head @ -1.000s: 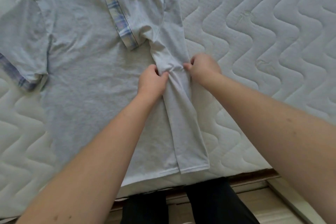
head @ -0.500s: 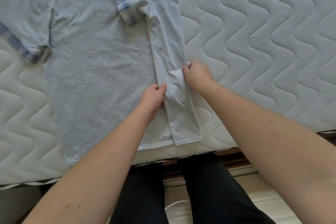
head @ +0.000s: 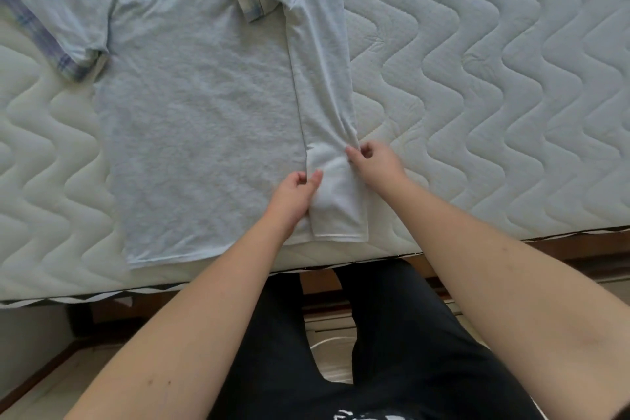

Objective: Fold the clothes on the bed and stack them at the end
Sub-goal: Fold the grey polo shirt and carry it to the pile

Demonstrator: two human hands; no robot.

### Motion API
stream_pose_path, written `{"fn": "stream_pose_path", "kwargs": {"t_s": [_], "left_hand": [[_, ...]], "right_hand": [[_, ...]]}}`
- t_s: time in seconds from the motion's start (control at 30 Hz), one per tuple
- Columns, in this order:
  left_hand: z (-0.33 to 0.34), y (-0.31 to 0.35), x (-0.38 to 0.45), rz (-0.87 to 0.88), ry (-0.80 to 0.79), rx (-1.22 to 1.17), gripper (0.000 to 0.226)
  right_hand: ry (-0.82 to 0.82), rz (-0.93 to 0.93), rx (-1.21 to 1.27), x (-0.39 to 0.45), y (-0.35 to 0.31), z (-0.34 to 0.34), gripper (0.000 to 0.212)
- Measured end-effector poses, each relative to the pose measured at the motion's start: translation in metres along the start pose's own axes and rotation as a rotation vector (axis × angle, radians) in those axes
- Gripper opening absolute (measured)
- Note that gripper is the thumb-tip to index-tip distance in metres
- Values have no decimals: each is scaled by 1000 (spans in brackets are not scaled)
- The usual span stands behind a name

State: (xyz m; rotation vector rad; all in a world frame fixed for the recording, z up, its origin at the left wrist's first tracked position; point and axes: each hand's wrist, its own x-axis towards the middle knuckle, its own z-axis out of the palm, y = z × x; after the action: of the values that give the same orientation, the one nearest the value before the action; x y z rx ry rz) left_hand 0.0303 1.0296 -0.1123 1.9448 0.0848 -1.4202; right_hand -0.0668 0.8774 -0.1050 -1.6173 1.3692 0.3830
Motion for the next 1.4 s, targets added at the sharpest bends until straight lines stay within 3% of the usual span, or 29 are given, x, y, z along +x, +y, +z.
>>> {"fn": "stream_pose_path", "kwargs": {"t_s": [0.13, 0.2, 0.27, 0.37, 0.43, 0.53, 0.63, 0.73, 0.83, 0.9, 0.97, 1.07, 1.2, 1.3, 1.4], "left_hand": [[8, -28, -11, -56, -135, -35, 27], [12, -38, -16, -7, -55, 88, 22], [13, -44, -22, 61, 75, 252, 24], [14, -53, -32, 84, 174, 269, 32], [16, -55, -36, 61, 89, 239, 22], [13, -61, -37, 76, 28, 474, 21], [11, -65, -42, 23, 54, 566, 33], [10, -62, -44, 22, 123, 747, 37], [8, -45, -39, 159, 223, 646, 24], [5, -25, -26, 287, 278, 517, 23], [2, 3, -8, 369, 305, 424, 36], [4, 51, 22, 316, 325, 235, 44], [6, 101, 64, 114, 200, -175, 30], [1, 114, 77, 130, 248, 3, 5], [-5, 111, 78, 187, 302, 248, 9]], "right_hand": [[-138, 5, 16, -11, 8, 7, 39], [-124, 1, 0, -18, 14, 9, 40], [-68, 7, -78, -26, 23, 10, 28], [-95, 48, -167, -38, 40, 16, 30], [-166, 66, -73, -43, 47, 20, 35], [-208, 106, 62, -53, 51, 23, 44], [-220, 167, -152, -60, 56, 27, 33], [-239, 257, -544, -65, 53, 28, 46], [-124, 230, -643, -57, 45, 19, 52], [-16, 106, -465, -45, 37, 10, 46], [60, -18, -214, -28, 21, 1, 40], [107, -67, 5, 4, -15, -9, 49], [91, -51, 72, 43, -52, -13, 30], [140, -5, 36, 50, -53, -14, 28], [165, 41, -61, 39, -33, -15, 29]]}}
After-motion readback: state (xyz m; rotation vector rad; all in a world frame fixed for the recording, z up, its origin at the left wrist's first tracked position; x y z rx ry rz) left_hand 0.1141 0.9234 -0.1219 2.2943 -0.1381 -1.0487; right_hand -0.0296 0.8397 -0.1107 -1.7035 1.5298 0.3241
